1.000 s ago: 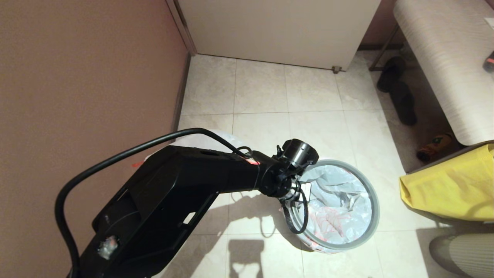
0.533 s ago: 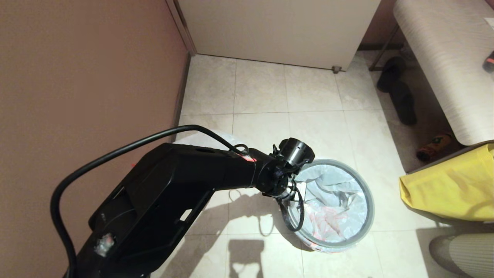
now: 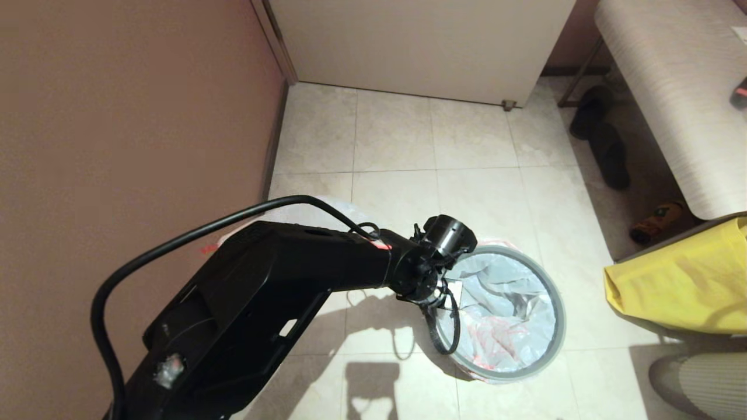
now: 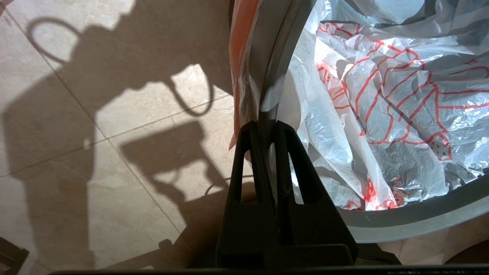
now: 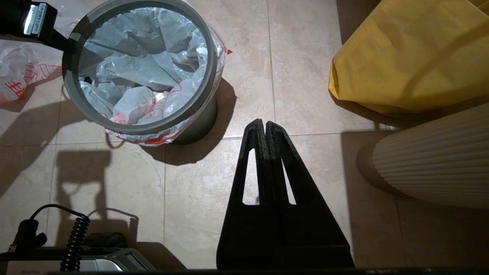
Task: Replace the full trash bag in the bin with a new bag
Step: Place the trash can ring on the trash can
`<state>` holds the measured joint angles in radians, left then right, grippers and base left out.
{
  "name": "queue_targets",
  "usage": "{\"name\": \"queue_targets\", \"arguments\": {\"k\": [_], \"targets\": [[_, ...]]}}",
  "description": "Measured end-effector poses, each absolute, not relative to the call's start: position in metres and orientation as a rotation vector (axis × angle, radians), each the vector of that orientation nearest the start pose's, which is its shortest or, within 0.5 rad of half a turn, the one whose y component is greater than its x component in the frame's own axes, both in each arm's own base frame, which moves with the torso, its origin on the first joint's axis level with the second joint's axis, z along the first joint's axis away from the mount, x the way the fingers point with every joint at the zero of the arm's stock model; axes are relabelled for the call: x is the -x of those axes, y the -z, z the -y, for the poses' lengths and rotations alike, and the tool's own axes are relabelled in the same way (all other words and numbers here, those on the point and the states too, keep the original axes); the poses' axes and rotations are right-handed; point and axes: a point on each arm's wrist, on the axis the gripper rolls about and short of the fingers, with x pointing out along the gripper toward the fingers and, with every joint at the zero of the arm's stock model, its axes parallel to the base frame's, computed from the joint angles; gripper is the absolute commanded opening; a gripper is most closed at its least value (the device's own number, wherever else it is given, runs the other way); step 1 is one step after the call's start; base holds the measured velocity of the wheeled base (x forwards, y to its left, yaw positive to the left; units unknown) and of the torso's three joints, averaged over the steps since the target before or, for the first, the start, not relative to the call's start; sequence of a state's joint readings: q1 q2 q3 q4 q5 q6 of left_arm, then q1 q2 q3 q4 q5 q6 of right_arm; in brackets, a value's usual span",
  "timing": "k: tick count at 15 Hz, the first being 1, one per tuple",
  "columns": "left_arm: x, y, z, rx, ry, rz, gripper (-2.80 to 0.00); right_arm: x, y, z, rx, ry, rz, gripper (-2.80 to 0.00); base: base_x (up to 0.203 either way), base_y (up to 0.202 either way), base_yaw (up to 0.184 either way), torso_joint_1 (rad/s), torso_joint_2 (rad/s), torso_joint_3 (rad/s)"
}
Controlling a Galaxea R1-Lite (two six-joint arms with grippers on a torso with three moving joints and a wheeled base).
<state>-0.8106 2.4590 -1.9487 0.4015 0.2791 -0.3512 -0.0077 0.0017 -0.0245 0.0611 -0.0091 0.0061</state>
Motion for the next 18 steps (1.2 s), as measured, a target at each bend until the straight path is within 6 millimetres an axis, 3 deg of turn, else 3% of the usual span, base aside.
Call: {"name": "queue_targets", "arguments": {"k": [13, 14, 18], "targets": [[-0.351, -0.074, 0.347, -0.183, 0.352, -0.822, -2.80, 0.025, -0.076, 0.000, -0.006, 0.017, -0.038, -2.80, 0.000, 0.000, 0.000, 0.000, 0.00, 0.000], [-0.351, -0.073, 0.347, -0.186, 0.347, -0.819, 0.00, 0.025, -0.076, 0.000, -0.006, 0.017, -0.038, -2.80, 0.000, 0.000, 0.000, 0.000, 0.00, 0.000], [-0.347, -0.078, 0.349, -0.188, 0.347, -0.813, 0.00, 0.025, -0.076, 0.000, -0.006, 0.018, -0.037, -2.80, 0.000, 0.000, 0.000, 0.000, 0.00, 0.000]]}}
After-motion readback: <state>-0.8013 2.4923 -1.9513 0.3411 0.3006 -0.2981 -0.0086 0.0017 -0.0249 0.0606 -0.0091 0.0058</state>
